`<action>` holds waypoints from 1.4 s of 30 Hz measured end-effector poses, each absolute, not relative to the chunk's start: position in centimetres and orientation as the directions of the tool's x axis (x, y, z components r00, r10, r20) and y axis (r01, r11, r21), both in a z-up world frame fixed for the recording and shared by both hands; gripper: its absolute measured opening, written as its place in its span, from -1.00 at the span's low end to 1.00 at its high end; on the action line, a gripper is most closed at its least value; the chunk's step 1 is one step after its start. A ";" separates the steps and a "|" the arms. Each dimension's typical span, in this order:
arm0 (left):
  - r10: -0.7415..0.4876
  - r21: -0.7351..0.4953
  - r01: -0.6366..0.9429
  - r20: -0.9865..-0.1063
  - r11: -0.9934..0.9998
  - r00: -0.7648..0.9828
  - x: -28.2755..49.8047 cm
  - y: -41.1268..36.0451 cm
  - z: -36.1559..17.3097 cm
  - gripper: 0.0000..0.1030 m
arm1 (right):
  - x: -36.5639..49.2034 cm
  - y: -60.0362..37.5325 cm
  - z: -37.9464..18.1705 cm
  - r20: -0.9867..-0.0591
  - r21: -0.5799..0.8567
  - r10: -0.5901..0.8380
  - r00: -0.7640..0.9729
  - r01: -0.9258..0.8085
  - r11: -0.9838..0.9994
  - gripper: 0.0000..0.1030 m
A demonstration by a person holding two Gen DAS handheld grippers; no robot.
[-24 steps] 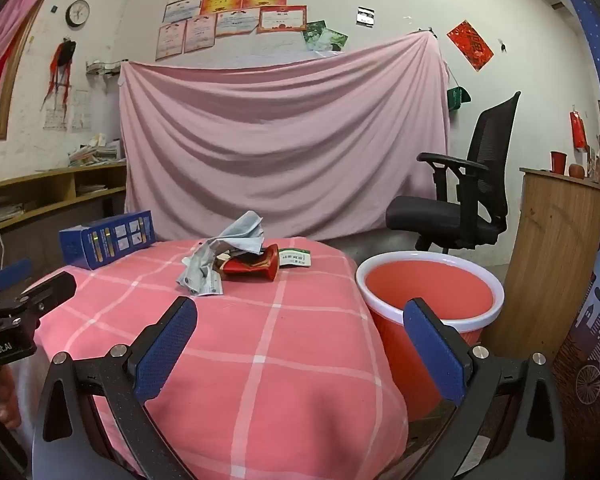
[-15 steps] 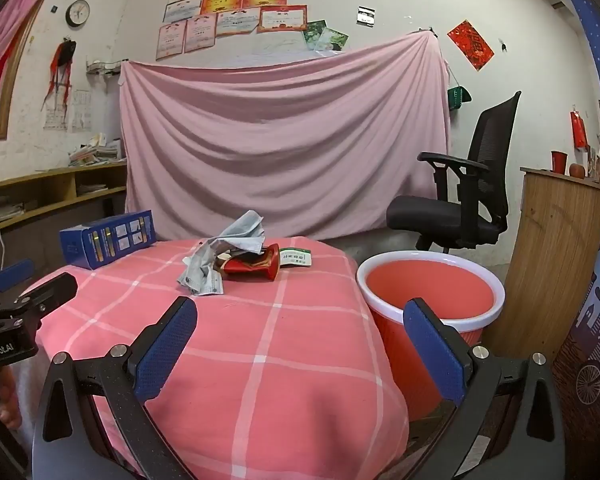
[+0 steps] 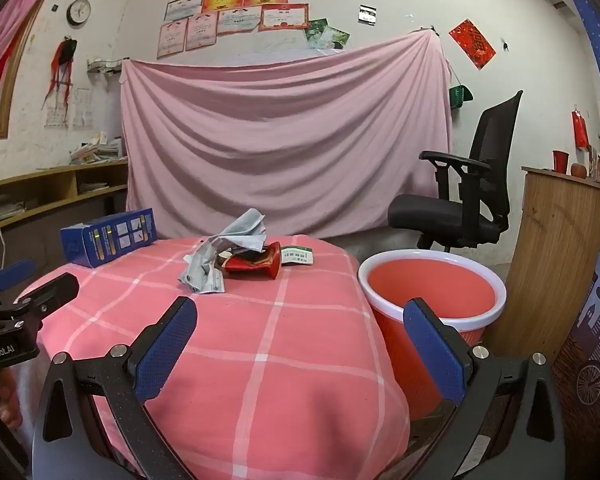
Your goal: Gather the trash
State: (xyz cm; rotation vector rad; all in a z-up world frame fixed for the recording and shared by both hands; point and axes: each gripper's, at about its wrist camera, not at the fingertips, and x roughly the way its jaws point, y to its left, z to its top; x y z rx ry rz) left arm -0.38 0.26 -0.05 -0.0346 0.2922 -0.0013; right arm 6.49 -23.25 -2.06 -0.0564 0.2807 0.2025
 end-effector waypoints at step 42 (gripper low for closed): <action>-0.005 -0.032 -0.005 -0.289 0.999 0.957 -0.3 0.1 0.0 0.91 | 6.6 -23.0 -2.2 -0.287 -0.024 0.193 0.938 -0.208 0.978 1.00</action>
